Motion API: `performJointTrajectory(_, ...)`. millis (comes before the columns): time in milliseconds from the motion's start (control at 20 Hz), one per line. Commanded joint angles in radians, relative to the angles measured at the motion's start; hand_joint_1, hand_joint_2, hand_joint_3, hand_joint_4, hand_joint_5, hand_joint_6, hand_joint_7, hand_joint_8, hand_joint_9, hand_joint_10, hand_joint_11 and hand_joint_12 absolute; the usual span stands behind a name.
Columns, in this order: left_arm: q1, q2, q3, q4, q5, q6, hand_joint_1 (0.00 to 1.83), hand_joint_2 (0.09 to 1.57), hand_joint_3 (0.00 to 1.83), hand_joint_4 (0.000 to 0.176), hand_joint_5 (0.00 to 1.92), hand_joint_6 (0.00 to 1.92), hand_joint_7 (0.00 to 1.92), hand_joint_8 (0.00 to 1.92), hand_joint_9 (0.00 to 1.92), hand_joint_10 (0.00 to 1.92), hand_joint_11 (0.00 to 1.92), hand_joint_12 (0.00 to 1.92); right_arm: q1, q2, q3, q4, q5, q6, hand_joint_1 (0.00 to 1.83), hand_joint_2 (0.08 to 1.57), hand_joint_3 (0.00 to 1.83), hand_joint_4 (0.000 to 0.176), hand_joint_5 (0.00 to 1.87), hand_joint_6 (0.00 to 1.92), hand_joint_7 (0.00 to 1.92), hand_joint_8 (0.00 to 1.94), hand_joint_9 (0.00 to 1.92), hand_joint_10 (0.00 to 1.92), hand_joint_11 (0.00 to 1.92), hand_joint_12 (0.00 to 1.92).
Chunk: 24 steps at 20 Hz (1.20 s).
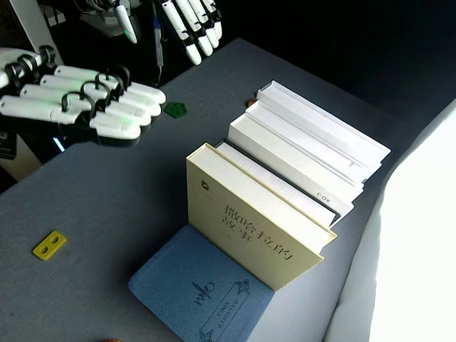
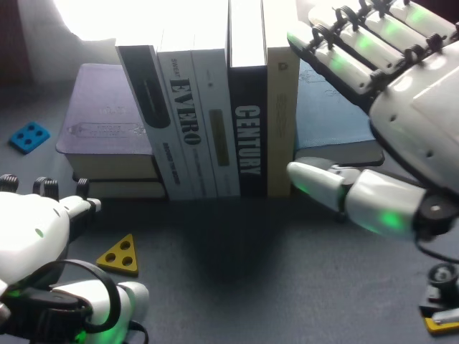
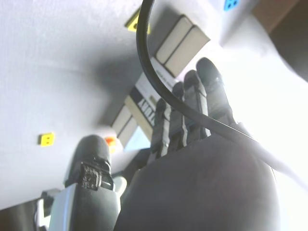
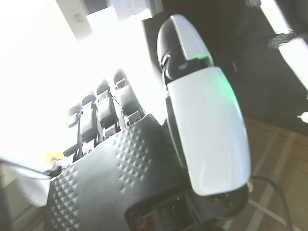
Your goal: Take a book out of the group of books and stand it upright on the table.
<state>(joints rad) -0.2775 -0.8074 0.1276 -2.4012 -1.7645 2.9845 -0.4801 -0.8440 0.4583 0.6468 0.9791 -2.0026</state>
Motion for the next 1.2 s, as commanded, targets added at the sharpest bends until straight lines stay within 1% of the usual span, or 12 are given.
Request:
performJointTrajectory(0,-0.008,0.0,0.0,0.08,0.001,0.003,0.08,1.33,0.0,0.053,0.1,0.01,0.14,0.0,0.12,0.01,0.0,0.41,0.009,-0.008,0.004,-0.066,0.161,-0.018,0.0,1.19,0.0,0.008,0.04,0.02,0.0,0.0,0.0,0.0,0.0,0.0)
performJointTrajectory(50,-0.008,0.0,0.0,0.08,0.001,0.002,0.06,1.33,0.0,0.057,0.12,0.01,0.15,0.0,0.14,0.01,0.0,0.45,0.008,-0.03,0.013,-0.066,0.175,-0.029,0.0,1.2,0.0,0.009,0.05,0.02,0.0,0.0,0.0,0.0,0.0,0.0)
performJointTrajectory(100,-0.008,0.0,0.0,0.08,0.001,-0.002,0.05,1.33,0.0,0.059,0.13,0.01,0.15,0.0,0.13,0.01,0.0,0.41,0.009,-0.045,0.022,-0.066,0.183,-0.028,0.01,1.2,0.0,0.009,0.07,0.03,0.01,0.0,0.0,0.0,0.0,0.0)
performJointTrajectory(150,-0.008,0.0,0.0,0.08,0.001,-0.005,0.04,1.33,0.0,0.058,0.15,0.01,0.16,0.01,0.14,0.01,0.0,0.4,0.011,-0.074,0.042,-0.066,0.199,-0.02,0.0,1.2,0.0,0.018,0.07,0.02,0.02,0.01,0.0,0.0,0.0,0.0)
performJointTrajectory(250,-0.008,0.0,0.0,0.08,0.001,-0.005,0.05,1.33,0.0,0.054,0.13,0.0,0.13,0.0,0.13,0.0,0.0,0.4,0.011,-0.11,0.068,-0.066,0.224,-0.012,0.04,1.2,0.0,0.019,0.09,0.03,0.02,0.0,0.0,0.0,0.0,0.0)
performJointTrajectory(350,-0.008,0.0,0.0,0.08,0.001,-0.005,0.06,1.33,0.0,0.059,0.13,0.01,0.12,0.0,0.14,0.01,0.0,0.49,0.01,-0.142,0.094,-0.066,0.257,0.007,0.0,1.22,0.0,0.022,0.08,0.02,0.0,0.0,0.0,0.0,0.0,0.0)
performJointTrajectory(400,-0.008,0.0,0.0,0.08,0.001,-0.005,0.06,1.33,0.0,0.057,0.13,0.01,0.12,0.0,0.14,0.0,0.0,0.5,0.01,-0.155,0.105,-0.066,0.263,0.011,0.0,1.22,0.0,0.023,0.07,0.02,0.0,0.0,0.0,0.0,0.0,0.0)
performJointTrajectory(500,-0.007,0.0,0.0,0.08,0.001,-0.005,0.07,1.33,0.0,0.048,0.11,0.0,0.12,0.0,0.12,0.0,0.0,0.48,0.01,-0.189,0.135,-0.066,0.273,0.011,0.0,1.22,0.0,0.022,0.07,0.02,0.0,0.0,0.0,0.0,0.0,0.0)
performJointTrajectory(600,-0.007,0.0,0.0,0.08,0.001,-0.005,0.07,1.33,0.0,0.053,0.12,0.0,0.11,0.0,0.13,0.0,0.0,0.5,0.014,-0.225,0.17,-0.066,0.276,0.013,0.0,1.21,0.0,0.019,0.07,0.02,0.0,0.0,0.0,0.0,0.0,0.0)
performJointTrajectory(900,-0.007,0.0,-0.001,0.08,0.001,-0.005,0.05,1.34,0.0,0.041,0.06,0.0,0.11,0.0,0.08,0.01,0.0,0.37,0.04,-0.29,0.24,-0.068,0.275,0.029,0.0,1.21,0.0,0.018,0.07,0.01,0.0,0.0,0.0,0.0,0.0,0.0)
performJointTrajectory(1000,-0.007,0.0,-0.001,0.08,0.001,-0.005,0.1,1.33,0.0,0.041,0.07,0.0,0.1,0.0,0.09,0.0,0.0,0.45,0.045,-0.314,0.262,-0.068,0.276,0.029,0.0,1.21,0.0,0.021,0.1,0.03,0.0,0.0,0.0,0.0,0.0,0.0)
performJointTrajectory(1150,-0.007,0.0,-0.001,0.08,0.001,-0.005,0.11,1.32,0.0,0.043,0.08,0.01,0.09,0.0,0.1,0.01,0.0,0.5,0.049,-0.34,0.286,-0.068,0.279,0.035,0.0,1.19,0.0,0.009,0.17,0.06,0.0,0.0,0.0,0.0,0.0,0.0)
